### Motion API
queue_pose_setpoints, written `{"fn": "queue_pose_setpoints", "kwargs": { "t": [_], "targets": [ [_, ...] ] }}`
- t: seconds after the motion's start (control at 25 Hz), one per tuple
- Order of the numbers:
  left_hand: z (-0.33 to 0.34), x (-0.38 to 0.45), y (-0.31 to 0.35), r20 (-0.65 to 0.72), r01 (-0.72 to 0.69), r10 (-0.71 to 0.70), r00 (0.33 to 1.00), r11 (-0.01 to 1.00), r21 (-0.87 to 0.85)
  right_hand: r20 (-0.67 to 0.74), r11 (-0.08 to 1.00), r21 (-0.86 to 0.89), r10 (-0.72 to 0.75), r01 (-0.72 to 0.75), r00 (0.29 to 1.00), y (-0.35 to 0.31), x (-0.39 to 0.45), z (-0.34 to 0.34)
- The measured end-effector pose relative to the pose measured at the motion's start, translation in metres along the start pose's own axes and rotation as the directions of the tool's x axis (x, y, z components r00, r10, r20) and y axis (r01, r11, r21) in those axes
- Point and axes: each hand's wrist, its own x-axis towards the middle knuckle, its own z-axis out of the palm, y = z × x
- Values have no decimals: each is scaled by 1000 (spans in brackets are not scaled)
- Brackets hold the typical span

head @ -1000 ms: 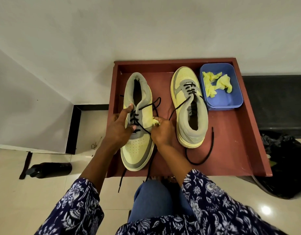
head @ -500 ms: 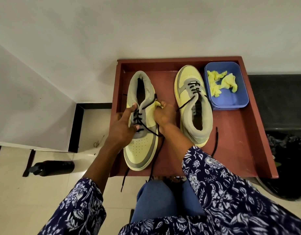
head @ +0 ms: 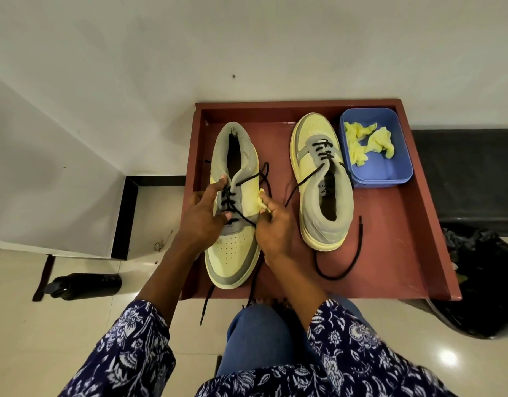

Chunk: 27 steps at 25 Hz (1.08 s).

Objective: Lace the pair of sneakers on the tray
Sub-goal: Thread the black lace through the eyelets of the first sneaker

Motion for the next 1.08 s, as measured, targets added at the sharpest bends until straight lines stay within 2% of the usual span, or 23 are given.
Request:
{"fn": "queue_pose_setpoints", "kwargs": {
  "t": [0.24,0.52,0.6,0.76,0.88,0.96,1.04,1.08],
  "targets": [
    [-4,0,-1,39,7,-7,999,1000,-12,20,999,29,41,-41,999,-3,-11,-12],
    [-10,-3,-1,101,-17,14,995,999,34,-146,982,186,9,19,989,-39,18,-17],
    [-13,-5,-5,137,-30,25,990,999,34,-126,978,208,-9,35,992,-54,31,-17],
    [-17,-10,-12,188,-45,44,981,999,5,-67,998,70,6,-1,998,-70,47,-16],
    [-18,-13,-16,192,-38,40,981,999,-14,0,998,57,-8,8,1000,-69,44,-13],
    [-15,-14,-11,130,-18,38,991,989,-146,15,999,32,-9,9,1000,-61,40,-13],
    [-9,-15,2,-11,-17,14,1000,958,-286,12,1000,8,-22,22,1000,-51,36,-14],
    [-5,-15,9,-78,-29,7,997,957,-287,12,1000,7,-28,28,1000,-48,33,-13]
  ]
}}
